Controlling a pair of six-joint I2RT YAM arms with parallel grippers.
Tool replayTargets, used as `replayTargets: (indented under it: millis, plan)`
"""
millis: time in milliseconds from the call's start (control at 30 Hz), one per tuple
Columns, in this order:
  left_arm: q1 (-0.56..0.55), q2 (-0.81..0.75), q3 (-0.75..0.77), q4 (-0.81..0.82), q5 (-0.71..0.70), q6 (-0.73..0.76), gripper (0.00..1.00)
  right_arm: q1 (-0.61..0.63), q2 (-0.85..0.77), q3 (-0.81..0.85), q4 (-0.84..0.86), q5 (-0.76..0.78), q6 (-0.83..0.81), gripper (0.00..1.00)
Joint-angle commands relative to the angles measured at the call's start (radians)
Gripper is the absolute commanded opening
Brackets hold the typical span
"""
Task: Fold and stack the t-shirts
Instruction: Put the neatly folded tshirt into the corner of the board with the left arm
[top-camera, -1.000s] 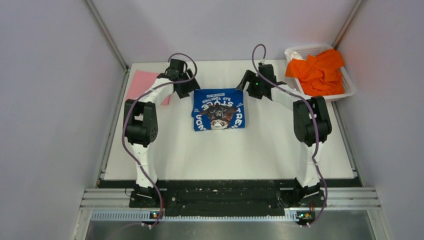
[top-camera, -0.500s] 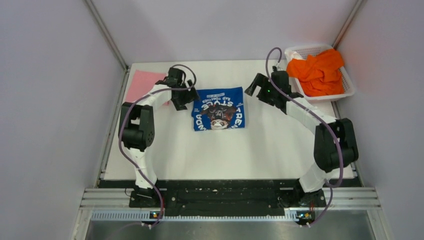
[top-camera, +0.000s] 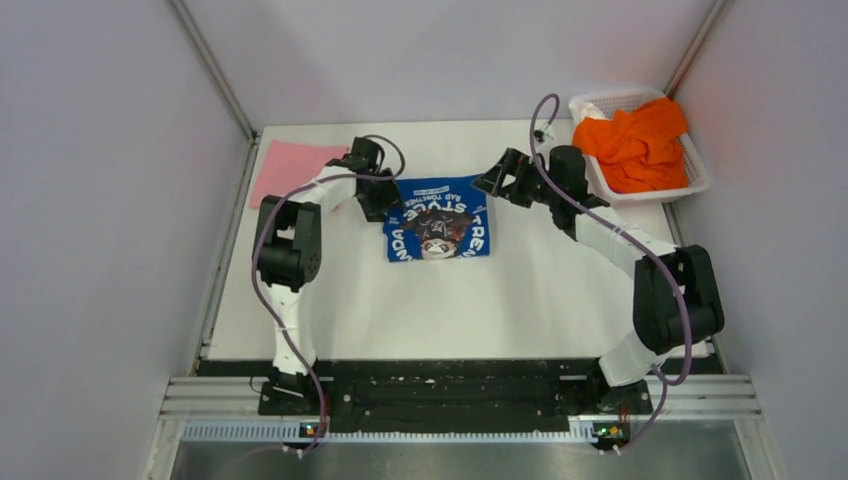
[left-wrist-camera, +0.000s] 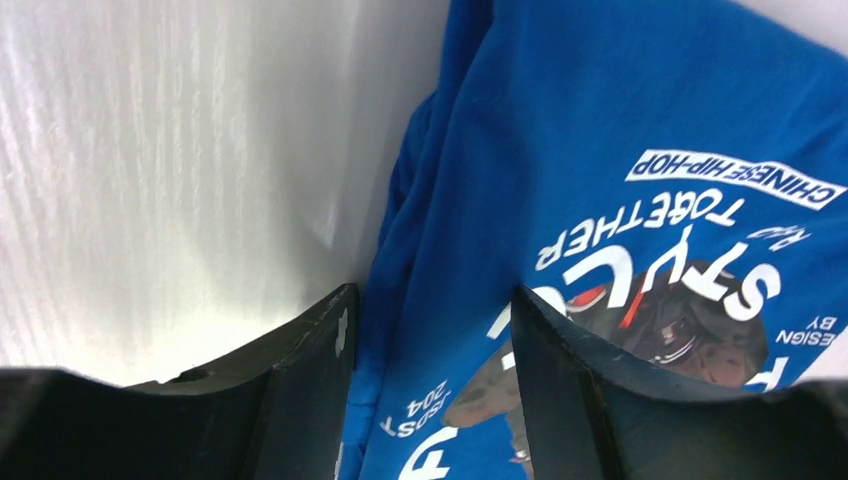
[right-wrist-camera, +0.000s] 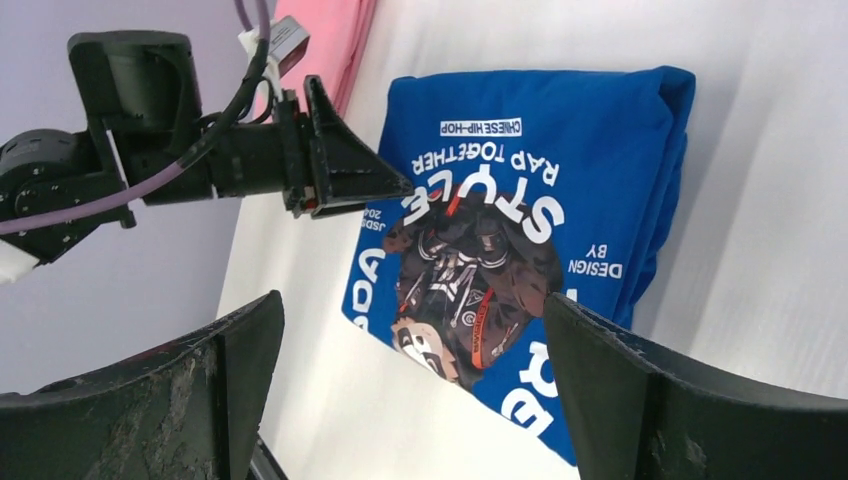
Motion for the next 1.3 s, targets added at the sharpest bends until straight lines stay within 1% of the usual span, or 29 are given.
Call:
replayTargets:
  millis: [0,100,200,267,300,433,500,700,833,967,1067,1167,1267]
  plan:
    - [-0.029,0.072,0.067,-0.060,-0.047,0.023,0.59,-0.006,-0.005,-0.012,0.055,-0.043,-0.002,0.99]
    - [-0.052,0.090,0.078,-0.072,-0.066,0.024,0.55,-0.006,-0.015,-0.023,0.025,-0.009,-0.019,0.99]
    - [-0.093,0.108,0.105,-0.115,-0.161,0.019,0.52,-0.015,-0.026,-0.040,0.003,0.009,-0.031,0.99]
    - [-0.123,0.135,0.161,-0.163,-0.238,0.018,0.45,-0.020,-0.041,-0.065,0.012,0.012,-0.026,0.99]
    - [-0.137,0.150,0.186,-0.187,-0.268,0.017,0.40,-0.023,-0.051,-0.076,0.013,0.015,-0.024,0.99]
    - [-0.178,0.197,0.270,-0.257,-0.358,0.009,0.00,-0.034,-0.103,-0.118,-0.004,0.044,-0.027,0.99]
    - [-0.189,0.199,0.288,-0.269,-0.423,0.016,0.00,-0.039,-0.143,-0.134,-0.027,0.082,-0.039,0.99]
    - [-0.199,0.144,0.318,-0.315,-0.682,0.064,0.00,-0.049,-0.239,-0.167,-0.082,0.184,-0.069,0.99]
    - [-0.199,0.099,0.333,-0.304,-0.799,0.143,0.00,-0.050,-0.280,-0.182,-0.088,0.226,-0.082,0.99]
    - [-0.197,0.066,0.324,-0.215,-0.984,0.277,0.00,-0.051,-0.306,-0.184,-0.105,0.266,-0.097,0.99]
    - [-0.172,0.068,0.338,-0.144,-1.126,0.398,0.00,-0.052,-0.317,-0.188,-0.106,0.305,-0.103,0.99]
    - [-0.137,0.066,0.369,-0.079,-1.175,0.504,0.00,-0.051,-0.317,-0.184,-0.111,0.330,-0.104,0.99]
    - [-0.120,0.029,0.336,0.069,-1.205,0.676,0.00,-0.051,-0.315,-0.183,-0.114,0.333,-0.107,0.99]
